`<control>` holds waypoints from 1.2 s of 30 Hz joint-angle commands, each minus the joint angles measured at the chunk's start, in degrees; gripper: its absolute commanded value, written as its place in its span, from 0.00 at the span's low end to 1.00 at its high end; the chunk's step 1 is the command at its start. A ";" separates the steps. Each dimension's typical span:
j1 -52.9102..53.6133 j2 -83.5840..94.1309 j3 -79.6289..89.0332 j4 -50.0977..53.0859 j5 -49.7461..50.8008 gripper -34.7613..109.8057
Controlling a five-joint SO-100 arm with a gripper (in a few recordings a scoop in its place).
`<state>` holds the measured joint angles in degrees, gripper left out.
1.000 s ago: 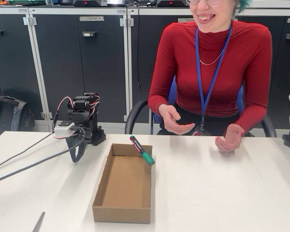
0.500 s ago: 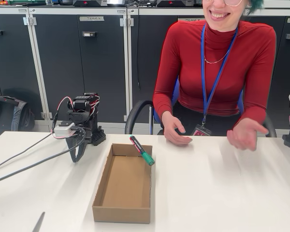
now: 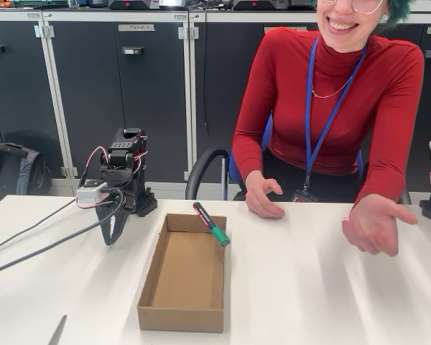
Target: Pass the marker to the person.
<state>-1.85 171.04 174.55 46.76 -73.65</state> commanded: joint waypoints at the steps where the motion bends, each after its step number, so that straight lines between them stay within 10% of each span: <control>1: -1.67 -9.32 -11.43 -3.60 4.75 0.21; 14: -3.52 -54.76 -62.31 -8.00 19.95 0.21; 26: -15.91 -65.04 -72.16 -17.93 18.81 0.22; 36: -33.31 -64.42 -77.34 -11.87 39.90 0.26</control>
<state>-29.18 104.94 102.04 34.28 -38.23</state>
